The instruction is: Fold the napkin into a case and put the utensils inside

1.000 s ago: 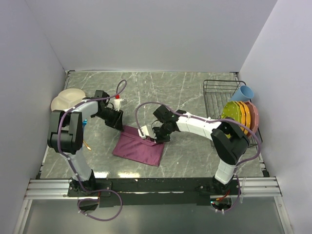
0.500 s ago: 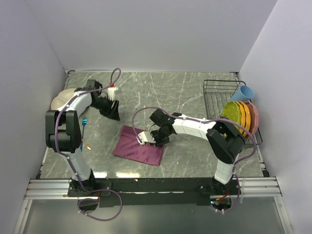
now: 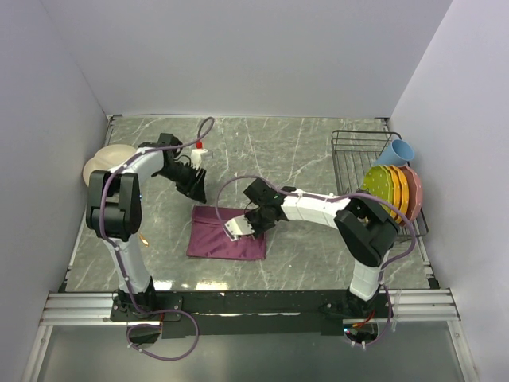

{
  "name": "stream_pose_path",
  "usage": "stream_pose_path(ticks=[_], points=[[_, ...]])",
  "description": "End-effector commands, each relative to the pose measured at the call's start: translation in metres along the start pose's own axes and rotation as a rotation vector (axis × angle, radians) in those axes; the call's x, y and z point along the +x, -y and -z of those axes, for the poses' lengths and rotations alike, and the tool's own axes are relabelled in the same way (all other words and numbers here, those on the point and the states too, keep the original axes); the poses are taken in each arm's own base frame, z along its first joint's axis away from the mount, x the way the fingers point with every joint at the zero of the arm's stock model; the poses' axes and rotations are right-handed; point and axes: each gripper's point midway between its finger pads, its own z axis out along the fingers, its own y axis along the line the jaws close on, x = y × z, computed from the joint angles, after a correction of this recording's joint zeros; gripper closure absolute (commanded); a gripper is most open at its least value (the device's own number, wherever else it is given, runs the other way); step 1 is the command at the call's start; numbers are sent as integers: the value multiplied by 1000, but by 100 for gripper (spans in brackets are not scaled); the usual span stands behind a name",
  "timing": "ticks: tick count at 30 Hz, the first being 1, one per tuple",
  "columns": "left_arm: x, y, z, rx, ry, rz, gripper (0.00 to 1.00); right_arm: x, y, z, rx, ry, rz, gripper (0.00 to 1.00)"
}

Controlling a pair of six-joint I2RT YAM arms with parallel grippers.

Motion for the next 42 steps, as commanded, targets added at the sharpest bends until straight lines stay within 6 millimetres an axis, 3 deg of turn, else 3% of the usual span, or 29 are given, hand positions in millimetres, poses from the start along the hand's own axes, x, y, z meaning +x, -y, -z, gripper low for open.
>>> stream_pose_path(ticks=[1, 8, 18, 20, 21, 22, 24, 26, 32, 35, 42], points=[[-17, 31, 7, 44, 87, -18, 57, 0, 4, 3, 77, 2, 129, 100], [-17, 45, -16, 67, 80, 0, 63, -1, -3, 4, 111, 29, 174, 100], [29, 41, -48, 19, -79, 77, 80, -4, 2, 13, 185, 44, 199, 100], [36, 41, -51, 10, -108, 86, 81, -6, 6, 21, 217, 45, 190, 92], [42, 42, -53, 5, -119, 109, 82, -7, 8, 24, 231, 44, 178, 81], [43, 43, -53, 3, -120, 106, 82, -7, 11, 29, 243, 44, 160, 75], [51, 44, -55, -5, -134, 125, 83, -14, 19, 45, 268, 56, 103, 56], [54, 43, -56, -19, -133, 129, 85, -22, 29, 65, 314, 88, 22, 51], [56, 42, -59, -23, -137, 157, 85, -34, 18, 108, 331, 150, -245, 49], [56, 42, -60, -19, -137, 160, 86, -34, 10, 120, 334, 176, -400, 46], [54, 46, -59, -15, -123, 163, 85, -20, 41, 117, 378, 211, -912, 51]])
